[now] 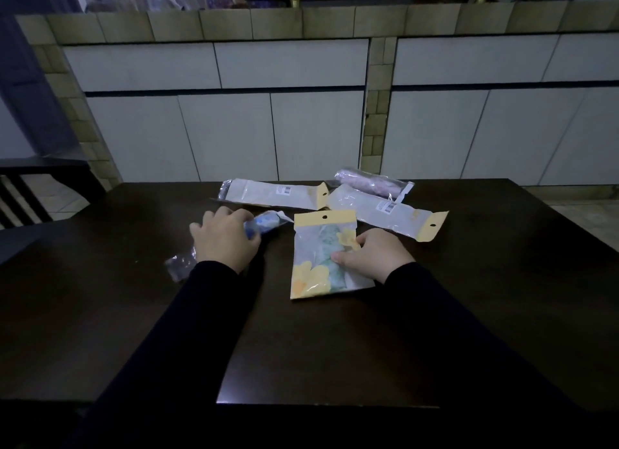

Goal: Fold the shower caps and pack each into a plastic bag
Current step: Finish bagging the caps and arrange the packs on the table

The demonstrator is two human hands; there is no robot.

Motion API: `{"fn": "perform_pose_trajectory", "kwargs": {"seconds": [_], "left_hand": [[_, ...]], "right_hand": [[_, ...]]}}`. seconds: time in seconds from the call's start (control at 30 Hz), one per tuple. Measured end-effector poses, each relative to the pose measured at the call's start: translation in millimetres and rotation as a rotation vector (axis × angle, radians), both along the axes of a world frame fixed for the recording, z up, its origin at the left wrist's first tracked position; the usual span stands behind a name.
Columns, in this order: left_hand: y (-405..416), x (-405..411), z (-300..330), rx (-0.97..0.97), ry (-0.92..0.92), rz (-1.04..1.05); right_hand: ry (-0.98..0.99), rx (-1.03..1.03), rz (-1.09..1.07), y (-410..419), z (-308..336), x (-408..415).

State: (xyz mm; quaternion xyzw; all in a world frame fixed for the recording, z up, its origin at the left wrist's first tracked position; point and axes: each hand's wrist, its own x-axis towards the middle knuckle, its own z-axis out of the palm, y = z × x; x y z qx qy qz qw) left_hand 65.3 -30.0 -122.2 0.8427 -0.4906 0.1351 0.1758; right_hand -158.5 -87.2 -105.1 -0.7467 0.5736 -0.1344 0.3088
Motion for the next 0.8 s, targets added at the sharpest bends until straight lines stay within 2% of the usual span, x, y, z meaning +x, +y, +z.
{"fn": "perform_pose_trajectory", "kwargs": {"seconds": [0.13, 0.23, 0.3, 0.37, 0.4, 0.47, 0.57, 0.7, 0.8], "left_hand": [[1.7, -7.6, 7.7, -0.177, -0.076, -0.054], [-0.8, -12.1, 14.8, -0.323, -0.152, -0.138], [-4.2, -16.1, 20.7, -0.375, -0.213, -0.201], [-9.1, -19.5, 26.3, -0.407, -0.272, -0.29], [-12.5, -20.2, 28.6, -0.417, -0.293, -0.333], [-21.2, -19.6, 32.0, -0.443, -0.307, -0.391], [-33.0, -15.3, 34.6, -0.472, -0.147, -0.427], [-30.7, -7.7, 28.1, -0.37, 0.31, -0.536], [-24.5, 12.0, 27.6, -0.446, 0.6, -0.523]], "right_hand": [[0.087, -0.044, 0.025, -3.0, 1.3, 7.5], [0.201, -0.187, 0.038, 3.3, 3.9, 12.3], [0.084, -0.34, 0.085, 9.7, 7.9, 17.6], [-0.14, -0.542, 0.173, 11.9, 15.6, 24.4], [-0.175, -0.647, 0.209, 7.5, 18.6, 28.4], [-0.054, -0.83, 0.248, -8.6, 20.9, 37.2], [0.067, -0.993, 0.252, -32.9, 15.5, 53.8], [0.053, -1.066, 0.252, -53.7, 4.3, 66.5], [-0.026, -1.019, 0.264, -65.5, -5.5, 61.8]]}}
